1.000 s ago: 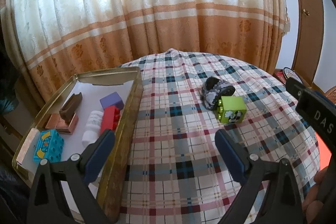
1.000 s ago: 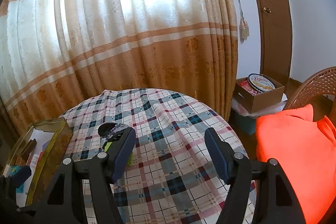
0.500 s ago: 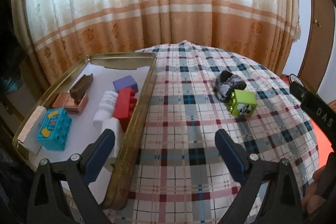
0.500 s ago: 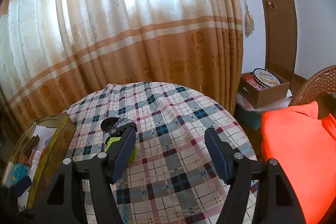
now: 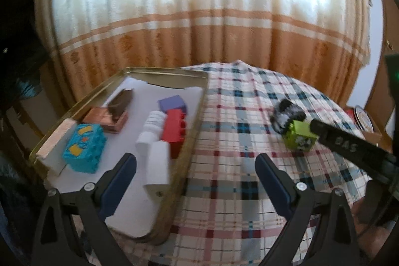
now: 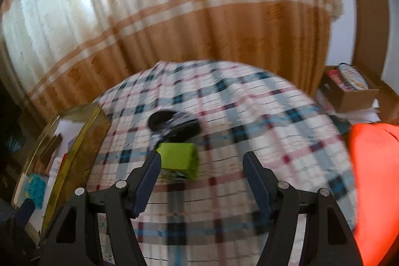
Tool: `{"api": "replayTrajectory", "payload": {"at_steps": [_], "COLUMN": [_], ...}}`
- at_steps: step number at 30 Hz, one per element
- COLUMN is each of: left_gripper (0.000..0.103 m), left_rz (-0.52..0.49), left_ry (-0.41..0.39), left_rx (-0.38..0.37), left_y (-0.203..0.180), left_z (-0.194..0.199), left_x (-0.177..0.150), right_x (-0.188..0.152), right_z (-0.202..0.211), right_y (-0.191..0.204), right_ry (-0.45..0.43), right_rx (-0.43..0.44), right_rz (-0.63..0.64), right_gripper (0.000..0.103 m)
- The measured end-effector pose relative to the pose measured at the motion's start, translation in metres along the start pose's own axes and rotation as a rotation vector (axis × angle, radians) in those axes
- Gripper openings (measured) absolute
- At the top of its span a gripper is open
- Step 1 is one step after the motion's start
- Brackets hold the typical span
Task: Organize rigid objects
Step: 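Move the right gripper to the green lego block and close on it, then grasp the black sequined pouch with the left gripper while the right holds the green block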
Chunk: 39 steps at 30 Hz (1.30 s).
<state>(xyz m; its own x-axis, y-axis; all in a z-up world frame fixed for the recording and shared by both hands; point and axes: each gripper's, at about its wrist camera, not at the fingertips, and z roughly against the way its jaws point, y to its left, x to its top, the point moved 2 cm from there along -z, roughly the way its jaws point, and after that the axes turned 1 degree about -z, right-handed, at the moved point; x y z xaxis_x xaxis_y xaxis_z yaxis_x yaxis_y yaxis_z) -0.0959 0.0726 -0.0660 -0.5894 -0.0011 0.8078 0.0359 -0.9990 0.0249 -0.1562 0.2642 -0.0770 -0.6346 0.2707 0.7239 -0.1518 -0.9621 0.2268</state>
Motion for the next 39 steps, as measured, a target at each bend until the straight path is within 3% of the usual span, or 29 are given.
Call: {"api": "replayTrajectory", "payload": {"at_steps": [8,13,18,21,25,29,33,39], "left_gripper": [0.097,0.097,0.097,0.097,0.097,0.097,0.097,0.096], "left_rz": [0.006,0.012,0.001,-0.016,-0.040,-0.138,-0.215,-0.237], "left_ry": [-0.001,0.017,0.034,0.027,0.020,0.023,0.087,0.196], "left_rx": [0.033,0.034,-0.005,-0.052,-0.125,-0.163,-0.234,-0.295], "left_y": [0.017,0.025,0.020,0.007,-0.018,-0.055,-0.093,-0.122], "left_z": [0.009,0.005,-0.005,-0.009,-0.015,-0.028,-0.062,-0.103], "left_x": [0.010,0.026,0.038,0.047,0.060,0.069,0.068,0.064], "right_x": [0.003,0.002,0.004,0.004,0.009,0.015,0.012,0.006], "right_z": [-0.034,-0.052,-0.049,-0.040,-0.020,-0.008,-0.004,-0.003], "right_y": [0.018,0.025,0.022,0.011,-0.011,-0.042,-0.058,-0.074], "right_ry": [0.109,0.164,0.160,0.153,0.083,0.054,0.053,0.051], "right_rx": [0.041,0.018,0.026,0.026,-0.054,-0.114,-0.110,-0.091], "right_rz": [0.013,0.041,0.050,0.027,0.018,-0.048,-0.097,-0.170], "right_gripper": [0.069,0.048,0.046,0.046,0.046,0.046,0.046,0.046]}}
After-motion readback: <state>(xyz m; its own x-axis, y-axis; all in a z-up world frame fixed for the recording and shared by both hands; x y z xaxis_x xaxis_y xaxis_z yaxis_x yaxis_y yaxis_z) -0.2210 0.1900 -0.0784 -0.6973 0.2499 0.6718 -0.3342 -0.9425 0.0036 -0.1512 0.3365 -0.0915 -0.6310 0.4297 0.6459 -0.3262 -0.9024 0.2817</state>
